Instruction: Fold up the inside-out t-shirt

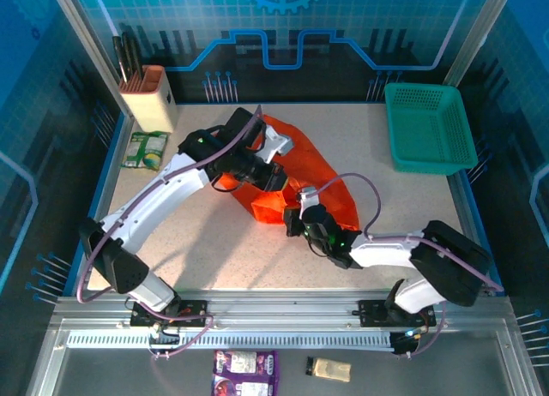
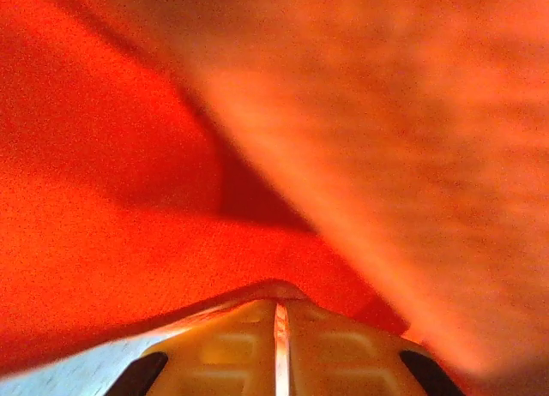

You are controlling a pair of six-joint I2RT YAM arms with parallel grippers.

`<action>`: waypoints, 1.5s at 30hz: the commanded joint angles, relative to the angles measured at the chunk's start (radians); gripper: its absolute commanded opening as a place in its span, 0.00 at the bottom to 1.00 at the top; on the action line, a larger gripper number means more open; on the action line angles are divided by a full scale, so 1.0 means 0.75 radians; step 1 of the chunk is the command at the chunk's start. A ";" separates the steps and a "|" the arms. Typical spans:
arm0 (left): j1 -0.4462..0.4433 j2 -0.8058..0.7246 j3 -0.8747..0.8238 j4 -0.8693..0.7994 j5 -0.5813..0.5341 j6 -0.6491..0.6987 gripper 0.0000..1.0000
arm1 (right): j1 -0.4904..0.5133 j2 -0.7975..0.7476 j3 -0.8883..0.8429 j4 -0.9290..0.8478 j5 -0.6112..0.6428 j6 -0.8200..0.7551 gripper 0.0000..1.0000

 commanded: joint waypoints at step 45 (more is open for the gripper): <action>0.013 -0.300 -0.631 -0.045 -0.421 -0.250 0.00 | -0.435 0.300 0.149 0.339 -0.399 -0.055 0.29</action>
